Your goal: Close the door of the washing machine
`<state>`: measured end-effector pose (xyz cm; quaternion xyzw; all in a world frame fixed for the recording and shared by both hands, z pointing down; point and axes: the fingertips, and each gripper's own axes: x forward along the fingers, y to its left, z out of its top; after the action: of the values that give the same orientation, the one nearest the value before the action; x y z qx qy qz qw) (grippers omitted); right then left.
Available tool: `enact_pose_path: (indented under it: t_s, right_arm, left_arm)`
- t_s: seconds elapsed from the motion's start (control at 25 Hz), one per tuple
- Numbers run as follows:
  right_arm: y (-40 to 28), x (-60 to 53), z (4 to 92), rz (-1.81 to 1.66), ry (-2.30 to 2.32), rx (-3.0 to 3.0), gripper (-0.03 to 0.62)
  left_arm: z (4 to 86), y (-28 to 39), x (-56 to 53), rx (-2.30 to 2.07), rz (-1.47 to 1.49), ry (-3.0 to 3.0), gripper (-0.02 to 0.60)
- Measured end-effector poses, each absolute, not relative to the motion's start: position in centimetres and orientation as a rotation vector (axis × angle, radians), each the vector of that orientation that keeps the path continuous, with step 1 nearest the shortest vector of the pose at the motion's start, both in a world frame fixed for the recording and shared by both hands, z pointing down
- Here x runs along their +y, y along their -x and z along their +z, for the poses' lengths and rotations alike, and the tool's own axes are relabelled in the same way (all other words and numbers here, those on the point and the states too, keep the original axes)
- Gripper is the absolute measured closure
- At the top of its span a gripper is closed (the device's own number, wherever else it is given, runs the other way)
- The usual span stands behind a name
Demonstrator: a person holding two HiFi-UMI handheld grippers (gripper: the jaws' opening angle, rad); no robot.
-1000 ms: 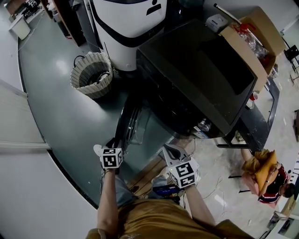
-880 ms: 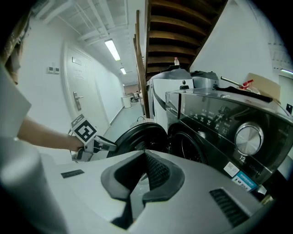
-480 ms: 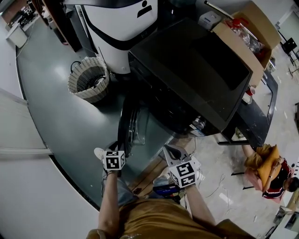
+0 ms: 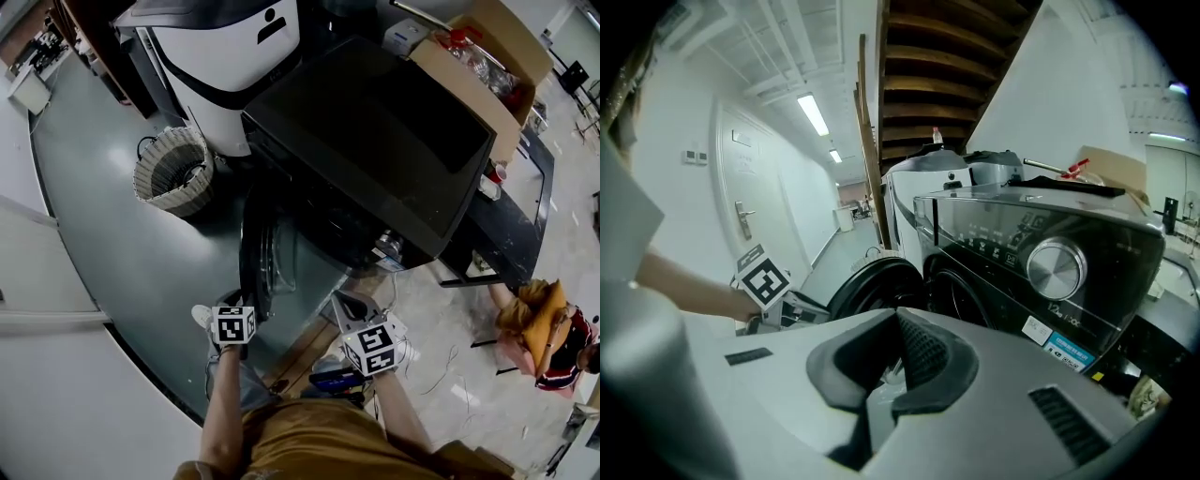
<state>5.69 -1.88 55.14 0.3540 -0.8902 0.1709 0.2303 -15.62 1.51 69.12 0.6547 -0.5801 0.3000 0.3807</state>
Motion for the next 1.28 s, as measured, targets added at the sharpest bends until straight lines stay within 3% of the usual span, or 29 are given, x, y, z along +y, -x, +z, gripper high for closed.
enact_pose_path:
  t_s: [1.28]
  right_arm:
    - [-11.7, -2.4, 53.3, 0.453, -1.120, -2.424, 0.582]
  left_arm:
    - [69.0, 9.5, -0.1, -1.386, 0.739, -1.697, 0.448]
